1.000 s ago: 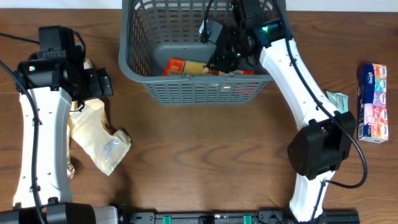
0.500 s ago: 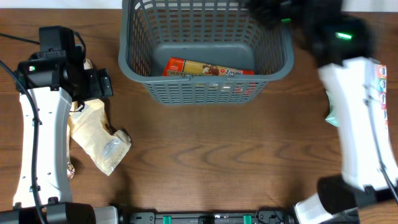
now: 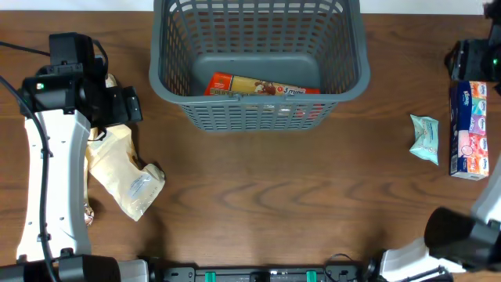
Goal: Pack container
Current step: 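Move the right gripper to the mint-green wipes pouch and grasp it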
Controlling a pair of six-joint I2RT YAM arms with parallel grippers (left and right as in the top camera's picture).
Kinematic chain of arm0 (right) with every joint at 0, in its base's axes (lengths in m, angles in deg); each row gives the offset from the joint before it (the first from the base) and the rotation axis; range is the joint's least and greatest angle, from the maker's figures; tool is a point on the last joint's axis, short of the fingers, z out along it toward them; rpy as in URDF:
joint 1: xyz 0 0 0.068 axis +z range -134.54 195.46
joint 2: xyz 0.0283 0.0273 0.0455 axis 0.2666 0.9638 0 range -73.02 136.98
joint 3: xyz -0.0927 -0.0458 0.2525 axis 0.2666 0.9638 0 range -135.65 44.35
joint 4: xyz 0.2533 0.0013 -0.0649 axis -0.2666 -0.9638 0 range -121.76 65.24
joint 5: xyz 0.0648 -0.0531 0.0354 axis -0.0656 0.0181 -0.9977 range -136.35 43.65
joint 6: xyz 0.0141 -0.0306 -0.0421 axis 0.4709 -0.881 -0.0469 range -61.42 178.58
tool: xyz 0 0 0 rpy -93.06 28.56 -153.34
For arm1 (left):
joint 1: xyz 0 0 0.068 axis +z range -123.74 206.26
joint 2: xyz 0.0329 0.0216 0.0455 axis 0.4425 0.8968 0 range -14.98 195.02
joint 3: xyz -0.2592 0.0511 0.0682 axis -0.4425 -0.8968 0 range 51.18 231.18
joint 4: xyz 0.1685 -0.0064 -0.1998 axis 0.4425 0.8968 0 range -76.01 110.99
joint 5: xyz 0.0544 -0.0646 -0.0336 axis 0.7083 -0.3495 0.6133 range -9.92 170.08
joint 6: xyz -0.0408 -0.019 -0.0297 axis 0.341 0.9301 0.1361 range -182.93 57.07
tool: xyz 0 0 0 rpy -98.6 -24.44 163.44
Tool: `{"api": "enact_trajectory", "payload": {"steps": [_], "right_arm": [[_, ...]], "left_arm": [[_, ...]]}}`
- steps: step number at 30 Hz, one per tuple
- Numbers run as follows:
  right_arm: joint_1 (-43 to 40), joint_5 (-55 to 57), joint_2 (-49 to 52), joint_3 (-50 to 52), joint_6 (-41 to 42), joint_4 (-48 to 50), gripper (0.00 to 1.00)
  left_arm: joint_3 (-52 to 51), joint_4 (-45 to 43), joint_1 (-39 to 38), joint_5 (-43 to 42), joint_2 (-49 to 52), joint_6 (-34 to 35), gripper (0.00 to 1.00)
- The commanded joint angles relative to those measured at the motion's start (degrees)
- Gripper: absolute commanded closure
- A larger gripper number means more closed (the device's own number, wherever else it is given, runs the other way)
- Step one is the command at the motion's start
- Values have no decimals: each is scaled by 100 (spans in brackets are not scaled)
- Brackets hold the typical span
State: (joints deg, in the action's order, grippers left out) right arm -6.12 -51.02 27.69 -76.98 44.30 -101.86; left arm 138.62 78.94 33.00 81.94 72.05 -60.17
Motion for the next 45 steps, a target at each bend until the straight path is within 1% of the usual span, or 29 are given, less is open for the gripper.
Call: {"api": "enact_trajectory", "payload": {"steps": [1, 3, 6, 13, 22, 28, 31, 36, 45], "right_arm": [[-157, 129, 302, 212, -13, -52, 26], [-210, 122, 501, 428, -98, 13, 25], [-247, 125, 680, 951, -103, 372, 24], [-251, 122, 702, 2430, -323, 1397, 23], [-417, 146, 702, 3602, -446, 2026, 21], [-815, 118, 713, 3917, -470, 2347, 19], [-914, -105, 726, 4087, -662, 2514, 19], [-907, -138, 824, 4242, -660, 2726, 19], [-909, -210, 1349, 4245, -918, 2988, 19]], "left_arm": [[0, 28, 4, 2, 22, -28, 1], [0, 28, 4, 2, 22, -26, 1], [0, 28, 4, 2, 22, -22, 1], [0, -4, 4, 2, 22, -24, 1], [0, -101, 4, 2, 22, -2, 1], [0, -103, 4, 2, 22, 0, 1], [0, -101, 4, 2, 22, 15, 1], [0, -101, 4, 2, 22, 63, 1], [0, -98, 4, 2, 22, 101, 1]]}}
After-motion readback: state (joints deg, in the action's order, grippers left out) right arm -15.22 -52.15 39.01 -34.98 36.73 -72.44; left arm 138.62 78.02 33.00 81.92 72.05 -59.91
